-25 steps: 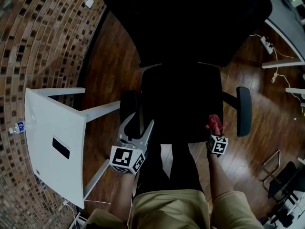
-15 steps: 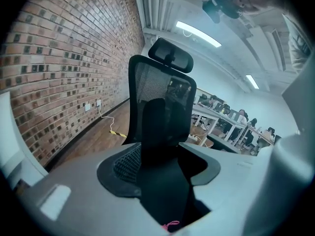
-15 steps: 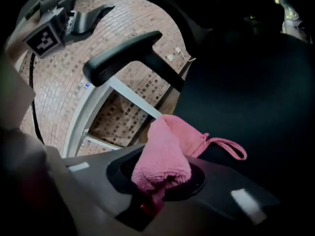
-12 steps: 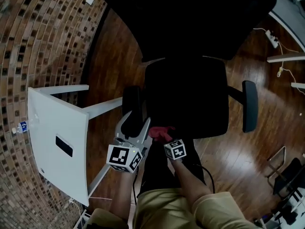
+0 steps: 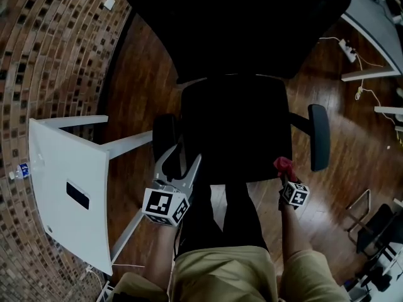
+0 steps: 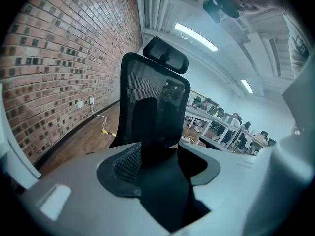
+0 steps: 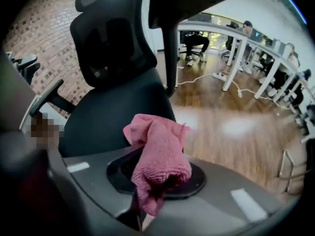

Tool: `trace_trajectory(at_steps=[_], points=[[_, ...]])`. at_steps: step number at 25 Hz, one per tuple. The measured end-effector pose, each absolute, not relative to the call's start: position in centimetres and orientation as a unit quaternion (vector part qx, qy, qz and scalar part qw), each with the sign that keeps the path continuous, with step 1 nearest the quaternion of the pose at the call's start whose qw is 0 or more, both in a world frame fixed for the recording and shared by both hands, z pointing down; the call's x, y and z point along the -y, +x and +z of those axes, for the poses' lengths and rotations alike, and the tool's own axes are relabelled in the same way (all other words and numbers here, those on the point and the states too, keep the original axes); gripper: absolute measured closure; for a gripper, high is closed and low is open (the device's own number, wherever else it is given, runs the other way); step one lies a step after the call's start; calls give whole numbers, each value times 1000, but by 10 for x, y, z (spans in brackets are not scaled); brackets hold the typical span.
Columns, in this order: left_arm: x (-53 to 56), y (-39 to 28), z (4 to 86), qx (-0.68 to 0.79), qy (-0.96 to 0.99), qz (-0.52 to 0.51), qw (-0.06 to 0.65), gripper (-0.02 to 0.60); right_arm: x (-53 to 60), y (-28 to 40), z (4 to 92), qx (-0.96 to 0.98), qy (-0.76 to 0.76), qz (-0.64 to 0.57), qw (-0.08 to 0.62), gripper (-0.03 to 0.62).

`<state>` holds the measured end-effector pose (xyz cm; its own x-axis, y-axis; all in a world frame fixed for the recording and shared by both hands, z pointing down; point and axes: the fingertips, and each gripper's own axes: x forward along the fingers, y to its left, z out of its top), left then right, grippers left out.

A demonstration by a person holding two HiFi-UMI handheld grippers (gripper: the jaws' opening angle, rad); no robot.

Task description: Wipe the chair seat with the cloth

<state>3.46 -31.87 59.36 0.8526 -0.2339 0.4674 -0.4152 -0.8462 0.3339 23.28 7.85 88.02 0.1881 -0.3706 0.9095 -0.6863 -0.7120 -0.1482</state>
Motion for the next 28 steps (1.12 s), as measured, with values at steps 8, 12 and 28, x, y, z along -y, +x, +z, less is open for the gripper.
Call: trace_trajectory(at_steps=[8,12,28], points=[[323,15,594,184,936,216,209,359,63,-9,885,619,534,553,160,528],[320,9,601,180,936,219,210,359,135,-135,872,718,426,527,162,528],[300,47,578,150,943,196,222,360,-129,214,894,392,655,574,298,529]])
